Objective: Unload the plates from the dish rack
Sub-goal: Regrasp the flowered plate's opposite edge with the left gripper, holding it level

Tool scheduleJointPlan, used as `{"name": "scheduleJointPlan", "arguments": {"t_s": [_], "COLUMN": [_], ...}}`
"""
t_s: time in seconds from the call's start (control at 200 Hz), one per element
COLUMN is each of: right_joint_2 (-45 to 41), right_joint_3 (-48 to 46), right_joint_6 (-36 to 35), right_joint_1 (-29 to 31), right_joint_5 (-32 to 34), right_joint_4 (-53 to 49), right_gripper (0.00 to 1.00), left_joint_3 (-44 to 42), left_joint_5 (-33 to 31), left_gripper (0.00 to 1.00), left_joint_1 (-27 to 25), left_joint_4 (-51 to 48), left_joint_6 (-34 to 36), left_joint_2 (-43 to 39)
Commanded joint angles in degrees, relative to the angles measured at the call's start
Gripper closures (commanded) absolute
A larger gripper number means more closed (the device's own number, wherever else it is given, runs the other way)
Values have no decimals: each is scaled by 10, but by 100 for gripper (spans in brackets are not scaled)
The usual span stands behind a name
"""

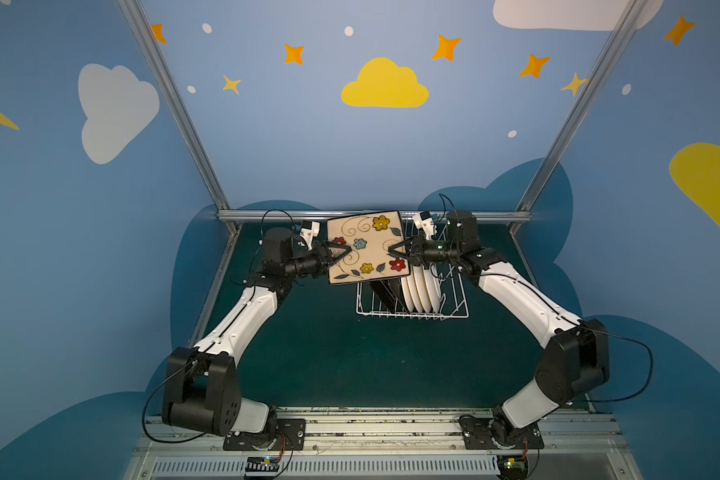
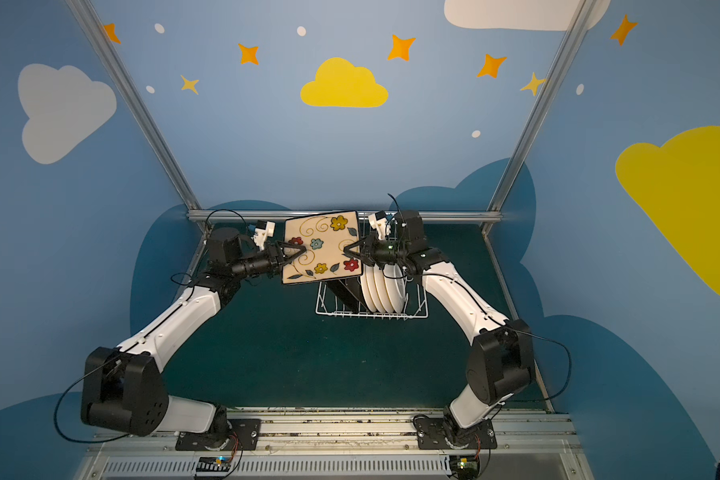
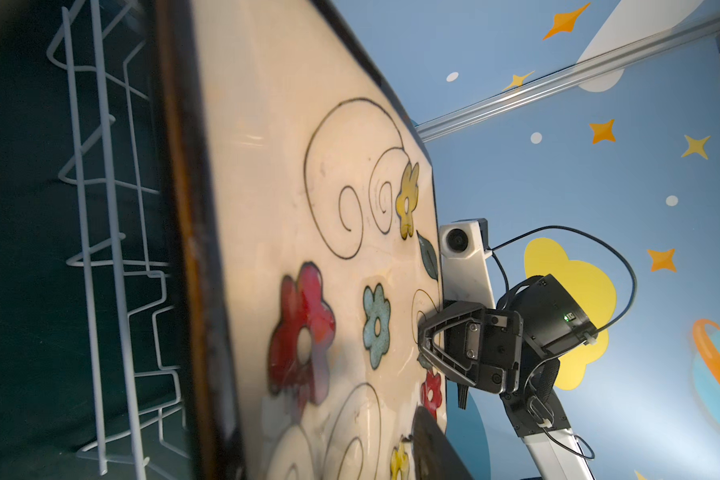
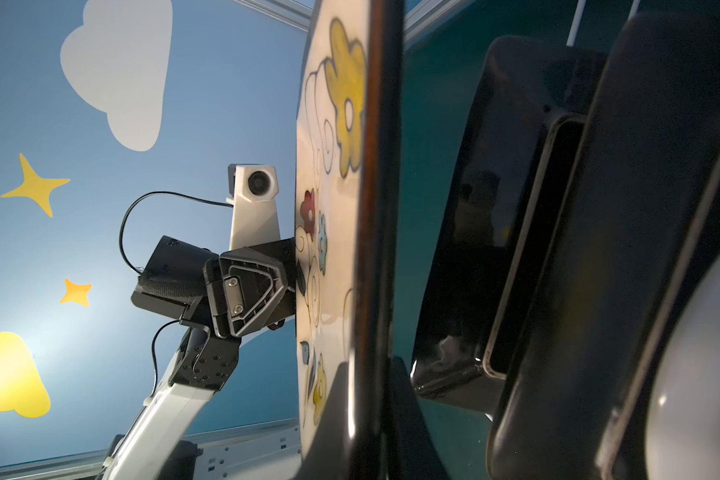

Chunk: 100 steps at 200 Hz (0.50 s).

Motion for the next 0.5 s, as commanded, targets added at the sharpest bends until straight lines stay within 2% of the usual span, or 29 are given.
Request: {"name": "scheduleJointPlan", "arguments": {"t_s": [0.0, 0.2, 0.395, 0.496], "right_joint_2": [-23, -18, -19, -18], "right_joint_3": [21, 21, 17, 16], "right_joint_6": [-8, -10, -13, -15], "right_joint_1": [3, 3, 1, -1], "right_joint_5": [-56, -61, -60, -58], "right_joint_4": [100, 99, 94, 91], "right_gripper": [100, 100, 100, 100], "left_joint_3": [13, 12, 16, 17], "left_joint_5": [29, 32, 30, 30], "left_gripper": [60, 70, 88, 94], "left_joint_1": [1, 2, 2, 3], "left_joint_4": [9, -1, -2, -1], "left_joint_6": [4, 10, 8, 7], "left_joint_2": [5, 4, 6, 7]}}
